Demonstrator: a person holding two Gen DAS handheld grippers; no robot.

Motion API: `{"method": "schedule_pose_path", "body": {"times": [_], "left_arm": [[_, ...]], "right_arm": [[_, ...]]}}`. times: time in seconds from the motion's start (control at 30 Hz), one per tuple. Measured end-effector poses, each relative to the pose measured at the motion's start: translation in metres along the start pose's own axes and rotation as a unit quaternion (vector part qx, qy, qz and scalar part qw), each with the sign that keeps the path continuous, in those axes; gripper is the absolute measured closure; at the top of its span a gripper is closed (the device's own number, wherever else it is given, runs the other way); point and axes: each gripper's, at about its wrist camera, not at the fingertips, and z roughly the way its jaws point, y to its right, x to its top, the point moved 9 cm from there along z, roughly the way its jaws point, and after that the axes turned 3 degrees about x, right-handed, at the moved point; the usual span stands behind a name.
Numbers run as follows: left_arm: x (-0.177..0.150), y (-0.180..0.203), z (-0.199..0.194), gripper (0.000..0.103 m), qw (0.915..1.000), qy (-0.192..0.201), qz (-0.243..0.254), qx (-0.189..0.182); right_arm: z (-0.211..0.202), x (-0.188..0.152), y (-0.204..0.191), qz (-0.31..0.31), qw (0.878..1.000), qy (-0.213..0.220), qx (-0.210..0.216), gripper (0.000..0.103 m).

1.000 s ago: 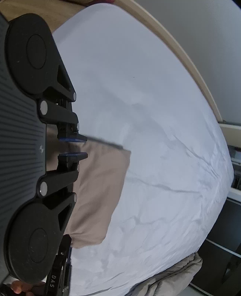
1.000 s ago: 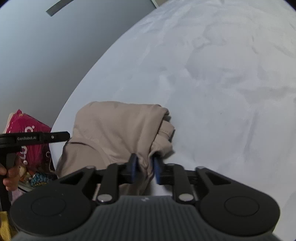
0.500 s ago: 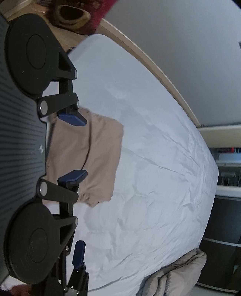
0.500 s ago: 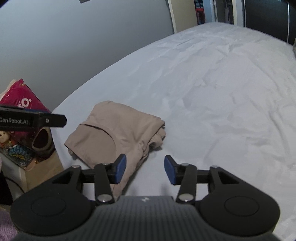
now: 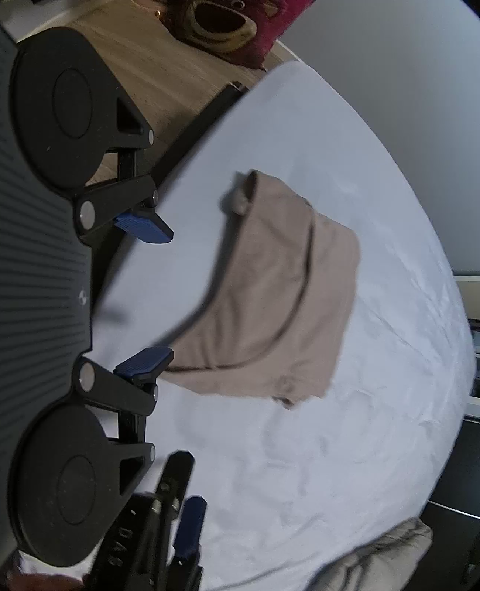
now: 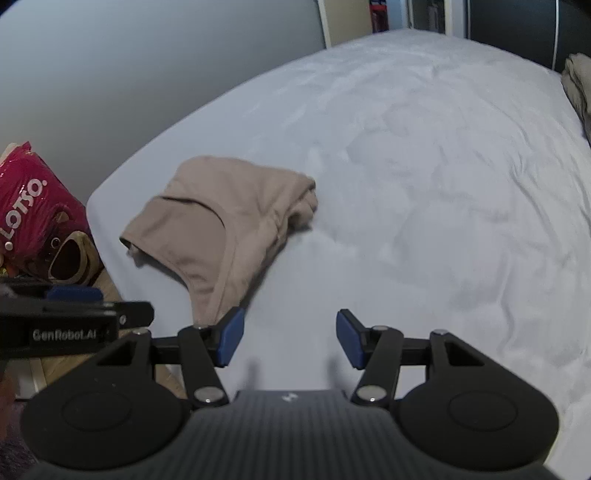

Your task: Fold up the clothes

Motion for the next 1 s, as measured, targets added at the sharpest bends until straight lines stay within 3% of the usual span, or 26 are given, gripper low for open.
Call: {"method": "schedule_pose_path", "body": {"times": [0.37, 1.0], "left_arm": [[-0.009, -0.005, 0.004, 0.041, 0.9997, 0.008, 0.012, 0.018], [-0.006, 0.003, 0.005, 0.041, 0.9997, 0.013, 0.02, 0.009]], "right_arm": [[0.007, -0.009, -0.006, -0.008, 1.0, 0.004, -0.019, 0.044], [0.006, -0.015, -0.008, -0.014, 1.0, 0.002, -0.02, 0.044]]}}
